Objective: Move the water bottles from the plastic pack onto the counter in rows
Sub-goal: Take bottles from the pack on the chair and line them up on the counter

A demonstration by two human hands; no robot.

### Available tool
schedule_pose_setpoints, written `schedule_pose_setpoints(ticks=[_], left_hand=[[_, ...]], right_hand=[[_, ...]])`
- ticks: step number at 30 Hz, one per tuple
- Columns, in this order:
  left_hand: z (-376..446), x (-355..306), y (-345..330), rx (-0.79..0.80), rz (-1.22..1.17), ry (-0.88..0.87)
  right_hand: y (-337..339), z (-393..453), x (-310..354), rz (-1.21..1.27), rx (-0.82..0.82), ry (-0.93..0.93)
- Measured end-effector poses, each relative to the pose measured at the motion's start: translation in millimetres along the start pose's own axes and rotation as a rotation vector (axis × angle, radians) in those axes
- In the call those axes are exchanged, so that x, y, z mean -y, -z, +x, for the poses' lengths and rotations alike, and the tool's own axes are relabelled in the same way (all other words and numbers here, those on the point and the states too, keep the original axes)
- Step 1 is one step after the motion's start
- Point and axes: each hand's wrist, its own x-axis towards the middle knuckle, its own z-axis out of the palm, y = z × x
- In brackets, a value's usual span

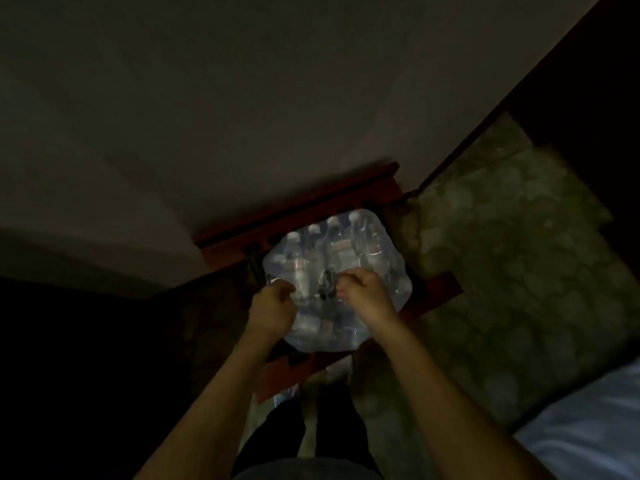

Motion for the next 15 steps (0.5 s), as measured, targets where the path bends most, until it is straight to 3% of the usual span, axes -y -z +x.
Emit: schedule_pose_setpoints(ticks=[7, 12, 15], left_hand=[[39, 38, -46, -0.026, -0.027, 0.250], [68, 46, -54, -0.099, -0.007, 0.268], [79, 53, -54, -0.141, -0.124, 0.302]], right_hand=[[-24, 46, -49, -0.225, -0.016, -0.138], [-36, 67, -65, -0.348, -0.078, -0.124], [-41, 77, -68, -0.364, -0.066, -0.113]])
